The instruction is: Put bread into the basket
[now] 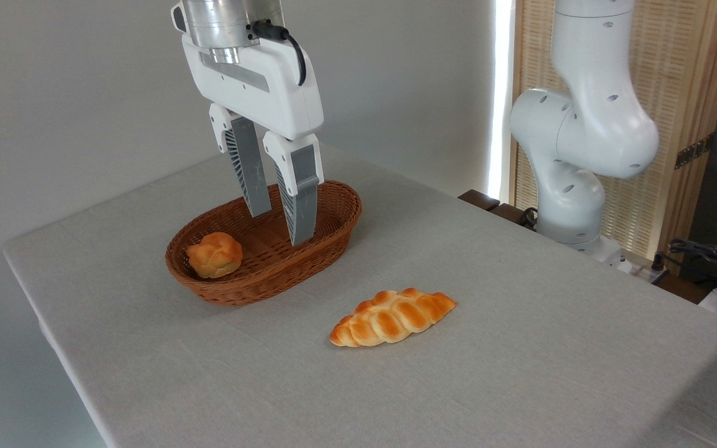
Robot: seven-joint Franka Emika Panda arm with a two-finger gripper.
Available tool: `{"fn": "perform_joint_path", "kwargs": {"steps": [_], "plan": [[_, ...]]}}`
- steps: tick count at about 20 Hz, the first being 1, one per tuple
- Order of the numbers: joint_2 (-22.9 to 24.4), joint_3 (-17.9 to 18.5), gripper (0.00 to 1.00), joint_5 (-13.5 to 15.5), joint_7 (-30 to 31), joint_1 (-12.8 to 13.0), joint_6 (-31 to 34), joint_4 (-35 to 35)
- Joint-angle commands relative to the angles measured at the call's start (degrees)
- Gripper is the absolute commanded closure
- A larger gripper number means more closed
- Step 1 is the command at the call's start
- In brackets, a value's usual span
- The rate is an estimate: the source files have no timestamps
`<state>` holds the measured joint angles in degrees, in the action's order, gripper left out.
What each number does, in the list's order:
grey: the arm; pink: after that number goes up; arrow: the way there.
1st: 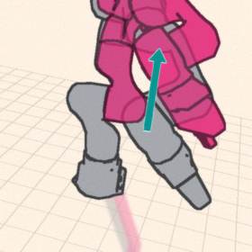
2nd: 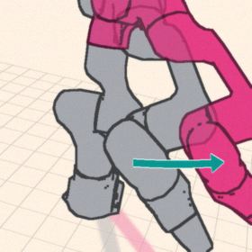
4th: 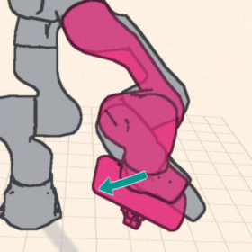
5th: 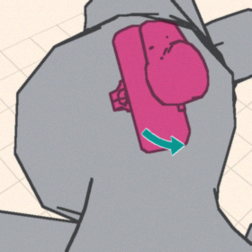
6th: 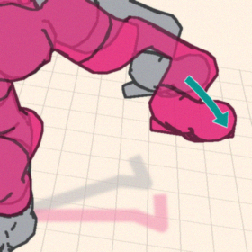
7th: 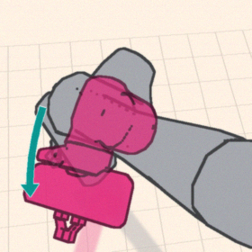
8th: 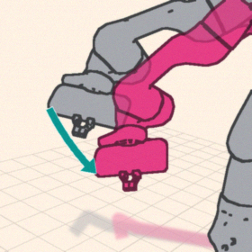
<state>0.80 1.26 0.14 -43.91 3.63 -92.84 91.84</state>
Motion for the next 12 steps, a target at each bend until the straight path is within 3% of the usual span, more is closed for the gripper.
{"fn": "perform_joint_path", "kwargs": {"steps": [1,12], "plan": [[0.69,0.32,0.0,0.74,-0.74,0.15,0.03,0.71],[0.78,0.67,0.0,0.74,-0.74,-0.12,-0.15,0.8]]}}
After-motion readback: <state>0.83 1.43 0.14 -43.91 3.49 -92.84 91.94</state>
